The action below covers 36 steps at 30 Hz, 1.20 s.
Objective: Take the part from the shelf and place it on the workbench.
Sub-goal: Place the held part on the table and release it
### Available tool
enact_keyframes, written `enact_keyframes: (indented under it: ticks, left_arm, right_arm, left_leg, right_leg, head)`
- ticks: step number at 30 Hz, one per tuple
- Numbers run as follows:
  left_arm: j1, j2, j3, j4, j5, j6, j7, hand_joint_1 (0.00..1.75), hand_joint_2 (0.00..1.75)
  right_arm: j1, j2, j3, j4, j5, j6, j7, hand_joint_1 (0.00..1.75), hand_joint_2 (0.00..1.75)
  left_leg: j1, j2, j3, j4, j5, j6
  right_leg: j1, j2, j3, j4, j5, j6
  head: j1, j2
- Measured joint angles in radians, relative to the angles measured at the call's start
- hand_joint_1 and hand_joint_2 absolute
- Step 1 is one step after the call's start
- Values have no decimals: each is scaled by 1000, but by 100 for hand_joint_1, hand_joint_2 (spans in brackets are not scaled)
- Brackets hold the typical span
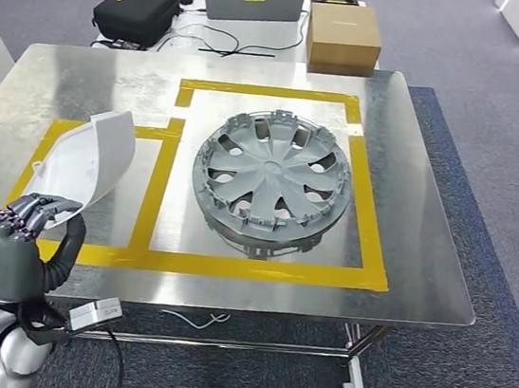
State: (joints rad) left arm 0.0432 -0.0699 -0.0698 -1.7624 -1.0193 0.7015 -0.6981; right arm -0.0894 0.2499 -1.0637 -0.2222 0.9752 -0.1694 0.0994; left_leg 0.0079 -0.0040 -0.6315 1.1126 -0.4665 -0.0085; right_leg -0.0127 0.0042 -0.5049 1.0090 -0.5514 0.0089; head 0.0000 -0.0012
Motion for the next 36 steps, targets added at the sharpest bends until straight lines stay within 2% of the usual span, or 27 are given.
enact_keyframes:
  ticks: [1, 2, 4, 6, 7, 9, 10, 11, 12, 13, 14, 15, 16, 17, 19, 21, 23, 25, 26, 27, 28, 29, 31, 33, 36]
  left_arm:
    - [-13, 4, 1, 5, -16, 0, 0, 175, 175]
    - [-25, 7, 4, 8, -49, 0, 0, 175, 175]
    - [-52, 18, 17, 12, -192, 0, 1, 175, 175]
    - [-94, 46, 30, 18, -356, 0, 7, 175, 175]
    - [-123, 70, 33, 30, -409, 0, 21, 175, 175]
    - [-184, 121, 29, 68, -451, 0, 65, 175, 175]
    - [-211, 147, 27, 91, -458, 0, 85, 175, 175]
    - [-233, 168, 24, 112, -462, 0, 96, 175, 175]
    - [-254, 189, 21, 134, -466, 0, 104, 175, 175]
    - [-274, 209, 17, 158, -471, 0, 111, 175, 175]
    - [-294, 226, 12, 185, -475, 0, 121, 175, 175]
    - [-318, 245, 5, 218, -476, 0, 132, 175, 175]
    - [-344, 264, -1, 257, -475, 0, 144, 175, 175]
    - [-371, 286, -7, 300, -474, 0, 156, 175, 175]
    - [-424, 328, -18, 392, -470, 0, 180, 175, 175]
    - [-466, 364, -29, 463, -463, 0, 200, 175, 175]
    - [-502, 396, -47, 520, -454, 0, 225, 175, 175]
    - [-525, 423, -65, 577, -457, 0, 249, 175, 175]
    - [-532, 435, -72, 605, -463, 0, 257, 175, 175]
    - [-539, 446, -77, 632, -469, 0, 262, 175, 175]
    - [-548, 459, -81, 660, -471, 0, 268, 175, 175]
    - [-557, 472, -83, 685, -469, 0, 272, 175, 175]
    - [-573, 499, -77, 736, -444, 0, 275, 175, 175]
    - [-576, 516, -59, 781, -411, 0, 268, 175, 175]
    - [-573, 521, -24, 825, -408, 0, 258, 175, 175]
  right_arm:
    - [-1, 0, 3, 0, 2, 1, -2, 0, 0]
    - [-2, 0, 6, 0, 5, 2, -5, 0, 0]
    - [-4, 0, 16, 0, 22, 7, -7, 0, 0]
    - [-7, 0, 30, 0, 45, 16, -3, 0, 0]
    - [-11, 0, 38, 0, 55, 21, 0, 0, 0]
    - [-16, 0, 51, 0, 67, 27, 1, 0, 0]
    - [-16, 0, 57, 0, 70, 29, 0, 0, 0]
    - [-16, 0, 62, 0, 72, 31, 0, 0, 0]
    - [-16, 0, 66, 0, 72, 33, 2, 0, 0]
    - [-17, 0, 69, 0, 73, 36, 6, 0, 0]
    - [-19, 0, 72, 0, 73, 40, 10, 0, 0]
    - [-22, 0, 74, 0, 73, 46, 14, 0, 0]
    - [-27, 0, 75, 0, 73, 52, 14, 0, 0]
    - [-32, 0, 77, 0, 72, 59, 13, 0, 0]
    - [-39, 0, 80, 1, 71, 70, 11, 0, 0]
    - [-41, 0, 84, 1, 70, 75, 16, 0, 0]
    - [-44, 0, 86, 1, 71, 79, 22, 0, 0]
    - [-46, 0, 89, 1, 71, 82, 23, 0, 0]
    - [-46, 0, 90, 1, 71, 82, 23, 0, 0]
    - [-47, 0, 91, 1, 70, 83, 24, 0, 0]
    - [-48, 0, 92, 1, 69, 84, 25, 0, 0]
    - [-49, 0, 92, 1, 67, 86, 26, 0, 0]
    - [-51, 0, 92, 1, 61, 89, 28, 0, 0]
    - [-52, 0, 92, 1, 52, 91, 28, 0, 0]
    - [-53, 0, 92, 1, 34, 101, 29, 0, 0]
  left_leg:
    - [-2, -1, 15, -39, 9, 4]
    - [-4, -2, 22, -54, 3, 7]
    - [-4, -4, 26, -69, -5, 14]
    - [1, -4, 32, -77, -3, 21]
    - [4, -3, 36, -82, -3, 25]
    - [3, 0, 38, -83, -5, 31]
    - [3, 1, 39, -83, -6, 32]
    - [2, 2, 40, -82, -8, 34]
    - [1, 1, 42, -82, -9, 34]
    - [1, 0, 46, -82, -11, 34]
    - [1, -2, 49, -82, -13, 32]
    - [0, -3, 51, -81, -15, 29]
    - [-1, -4, 50, -80, -16, 24]
    - [-2, -3, 47, -79, -15, 18]
    - [-2, -1, 43, -81, -11, 6]
    - [0, 1, 40, -69, -23, -6]
    - [3, 1, 6, 8, -67, -17]
    - [5, 1, -56, 139, -121, -25]
    - [6, 1, -78, 183, -130, -28]
    - [8, 1, -88, 200, -125, -30]
    - [9, 2, -76, 168, -95, -31]
    - [11, 2, -50, 108, -56, -31]
    - [11, 1, 10, -28, -3, -29]
    - [8, -1, 33, -82, 1, -19]
    - [9, -3, 33, -90, 5, 0]
  right_leg:
    - [1, 2, 1, 0, -4, 6]
    - [1, 3, -1, 0, -6, 12]
    - [2, 1, -1, -4, -6, 24]
    - [3, -1, -13, 17, -22, 32]
    - [3, -1, -35, 58, -42, 35]
    - [2, -1, -114, 194, -89, 38]
    - [1, -1, -154, 255, -101, 39]
    - [2, -2, -181, 287, -96, 39]
    - [2, -2, -189, 279, -71, 38]
    - [2, -2, -176, 231, -28, 35]
    - [3, -2, -153, 162, 16, 30]
    - [5, -3, -127, 99, 49, 24]
    - [7, -4, -107, 51, 65, 18]
    - [9, -3, -97, 27, 68, 13]
    - [10, 2, -92, 15, 65, 4]
    - [6, 4, -88, 7, 71, -6]
    - [3, 3, -84, 1, 75, -15]
    - [2, 4, -83, 0, 74, -18]
    - [2, 4, -83, 1, 74, -19]
    - [2, 5, -82, 1, 73, -19]
    - [2, 6, -82, 2, 73, -19]
    - [2, 6, -81, 4, 72, -18]
    - [4, 9, -83, 7, 69, -12]
    - [6, 12, -88, 7, 70, -2]
    - [8, 9, -96, 12, 63, 13]
  head:
    - [0, 0]
    - [0, 0]
    - [-1, 0]
    - [2, 0]
    - [4, 0]
    - [7, 0]
    - [6, 0]
    - [6, 0]
    - [7, 0]
    - [7, 0]
    - [7, 0]
    - [7, 0]
    - [7, 0]
    - [6, 0]
    - [6, 0]
    - [4, 0]
    - [0, 0]
    - [-2, 0]
    - [-2, 0]
    - [-2, 0]
    - [-1, 0]
    - [-1, 0]
    - [-2, 0]
    - [-2, 0]
    - [-1, 0]
